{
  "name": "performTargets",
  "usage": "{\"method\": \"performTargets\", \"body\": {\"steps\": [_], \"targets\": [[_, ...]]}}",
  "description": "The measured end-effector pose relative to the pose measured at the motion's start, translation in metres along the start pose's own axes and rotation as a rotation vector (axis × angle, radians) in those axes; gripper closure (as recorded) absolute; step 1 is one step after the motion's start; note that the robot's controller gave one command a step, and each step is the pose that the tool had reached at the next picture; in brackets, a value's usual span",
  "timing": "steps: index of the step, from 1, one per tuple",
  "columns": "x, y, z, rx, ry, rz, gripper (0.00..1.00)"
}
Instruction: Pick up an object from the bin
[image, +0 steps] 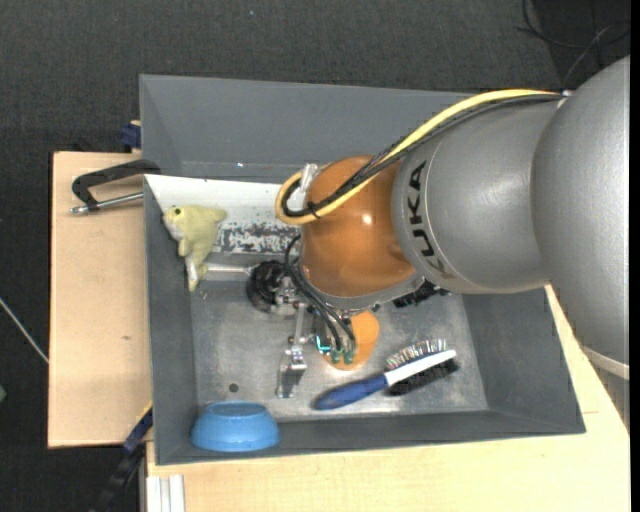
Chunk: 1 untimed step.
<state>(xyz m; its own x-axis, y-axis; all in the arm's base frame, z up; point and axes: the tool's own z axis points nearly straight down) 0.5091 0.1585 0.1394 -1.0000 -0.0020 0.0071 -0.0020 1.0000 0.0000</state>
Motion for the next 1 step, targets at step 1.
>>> {"method": "performTargets", "body": {"steps": [1], "targets": [[-0.0616, -0.0938, 0.0657, -0.004, -0.012, -0.496, 0.0]]}}
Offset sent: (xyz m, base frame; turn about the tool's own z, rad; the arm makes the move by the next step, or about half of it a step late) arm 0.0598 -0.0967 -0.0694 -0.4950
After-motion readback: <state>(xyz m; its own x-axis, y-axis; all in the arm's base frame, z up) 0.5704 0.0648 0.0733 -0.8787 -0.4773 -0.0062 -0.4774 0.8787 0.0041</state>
